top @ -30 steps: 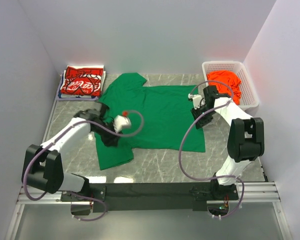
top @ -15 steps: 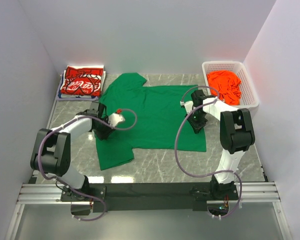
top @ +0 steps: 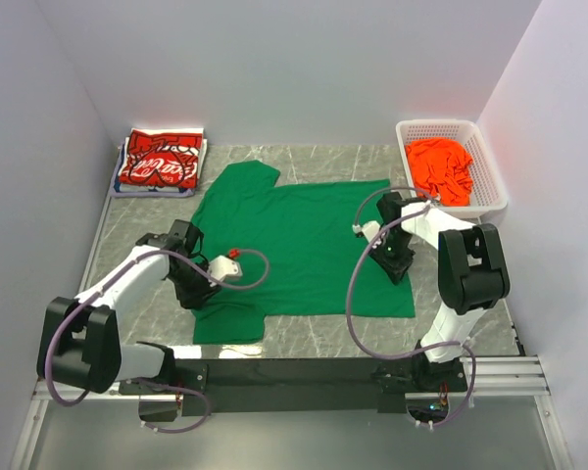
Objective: Fold and stack the t-shirts
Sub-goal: Flatten the tshirt out
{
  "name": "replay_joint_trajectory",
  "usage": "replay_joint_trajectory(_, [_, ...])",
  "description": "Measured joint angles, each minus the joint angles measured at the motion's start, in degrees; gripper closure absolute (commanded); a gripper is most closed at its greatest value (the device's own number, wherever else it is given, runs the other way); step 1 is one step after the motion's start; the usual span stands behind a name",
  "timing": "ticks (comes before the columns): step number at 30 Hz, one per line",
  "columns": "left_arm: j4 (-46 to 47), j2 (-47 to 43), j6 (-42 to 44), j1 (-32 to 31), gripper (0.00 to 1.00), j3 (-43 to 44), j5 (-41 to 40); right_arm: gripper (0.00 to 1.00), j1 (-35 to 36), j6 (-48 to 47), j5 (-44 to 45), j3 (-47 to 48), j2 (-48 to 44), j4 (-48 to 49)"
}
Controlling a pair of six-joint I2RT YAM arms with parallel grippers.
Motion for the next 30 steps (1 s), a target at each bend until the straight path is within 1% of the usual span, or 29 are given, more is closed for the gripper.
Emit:
replay_joint_trajectory(2, [-2.34, 0.33, 0.07, 0.55, 0.59, 1.88, 1.38, 0.7, -0.24, -0.57, -0.98, 0.85, -0.35, -1.88])
replay_joint_trajectory(5, [-3.34, 3.98, -2.25, 2.64, 0.57, 9.09, 4.39, 0.7, -0.66, 0.31, -2.4, 6.56, 0.22, -3.26])
replay_joint_trajectory(8, [1.33, 8.31, -6.88, 4.22, 0.57, 15.91, 5.55, 0.71, -1.14, 2.75, -3.08, 14.45, 2.56, -1.38])
replay_joint_trajectory(11, [7.91, 13.25, -12.9, 5.31, 0.59, 21.59, 5.42, 0.74, -1.27, 5.66, -3.72, 20.11, 6.4, 0.72])
replay_joint_trajectory(16, [14.93, 22.97, -20.17, 6.91, 0.6, 27.89, 4.17, 0.75, -1.29, 9.27, -3.93, 24.5, 13.38, 2.14])
replay_joint_trajectory(18, [16.39, 25.7, -21.75, 7.48, 0.61, 28.13, 3.28, 0.75, -1.27, 9.97, -3.87, 24.39, 15.15, 2.29])
replay_joint_trajectory(21, [16.87, 27.47, -22.64, 8.07, 0.62, 27.34, 2.19, 0.75, -1.27, 10.19, -3.63, 23.37, 16.2, 2.62])
replay_joint_trajectory(25, [17.57, 26.62, -22.34, 8.13, 0.65, 22.86, 1.68, 0.75, -1.27, 9.77, -3.34, 20.39, 14.73, 3.43])
replay_joint_trajectory(30, [15.39, 23.34, -21.22, 8.13, 0.68, 15.39, 1.42, 0.76, -1.27, 7.91, -3.15, 15.1, 11.26, 3.65])
